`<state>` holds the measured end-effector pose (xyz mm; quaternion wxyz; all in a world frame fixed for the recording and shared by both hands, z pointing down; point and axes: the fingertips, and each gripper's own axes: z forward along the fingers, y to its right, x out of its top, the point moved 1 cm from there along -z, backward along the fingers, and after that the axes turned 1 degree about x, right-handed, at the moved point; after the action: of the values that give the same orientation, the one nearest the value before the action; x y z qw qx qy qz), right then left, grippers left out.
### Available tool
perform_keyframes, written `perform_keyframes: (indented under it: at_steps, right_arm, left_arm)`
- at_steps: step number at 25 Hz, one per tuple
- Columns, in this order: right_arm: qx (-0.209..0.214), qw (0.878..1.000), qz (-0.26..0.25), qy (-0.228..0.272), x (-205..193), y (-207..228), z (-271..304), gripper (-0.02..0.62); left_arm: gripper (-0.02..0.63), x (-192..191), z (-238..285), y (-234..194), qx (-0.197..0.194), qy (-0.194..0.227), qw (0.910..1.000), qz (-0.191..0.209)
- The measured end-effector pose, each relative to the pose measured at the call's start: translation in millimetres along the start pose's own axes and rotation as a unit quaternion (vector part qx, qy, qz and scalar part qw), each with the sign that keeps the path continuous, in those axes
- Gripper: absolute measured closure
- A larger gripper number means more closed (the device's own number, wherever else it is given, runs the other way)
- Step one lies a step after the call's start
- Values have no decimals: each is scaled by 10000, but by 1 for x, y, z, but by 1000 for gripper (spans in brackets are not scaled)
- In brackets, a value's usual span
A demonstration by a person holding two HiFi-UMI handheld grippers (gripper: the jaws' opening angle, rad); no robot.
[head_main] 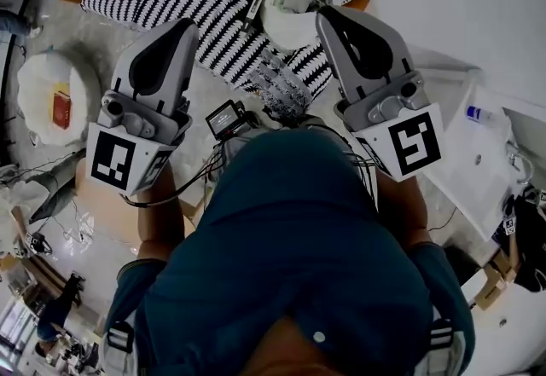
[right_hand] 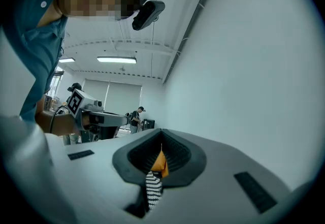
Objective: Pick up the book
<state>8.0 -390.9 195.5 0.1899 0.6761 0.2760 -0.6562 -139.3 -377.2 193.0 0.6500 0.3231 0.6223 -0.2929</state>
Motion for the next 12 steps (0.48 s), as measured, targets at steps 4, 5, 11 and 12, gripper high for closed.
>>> perform_keyframes:
  at_steps: [4, 5, 11, 12]
  right_arm:
    - [274, 9995, 79, 134, -6, 30, 6, 581]
    - [328, 9993, 89, 178, -6, 36, 7, 581]
    - [436, 9986, 232, 187, -17, 64, 9, 581]
    - [424, 9986, 245, 188, -18, 66, 10, 581]
  left_arm:
    - [603, -1, 28, 3, 277, -83, 9995, 84]
    - [603, -2, 34, 5, 333, -113, 9993, 92]
    - [603, -11, 59, 8, 473, -301, 9984, 85]
    - [603, -13, 62, 6, 467, -321, 9984, 82]
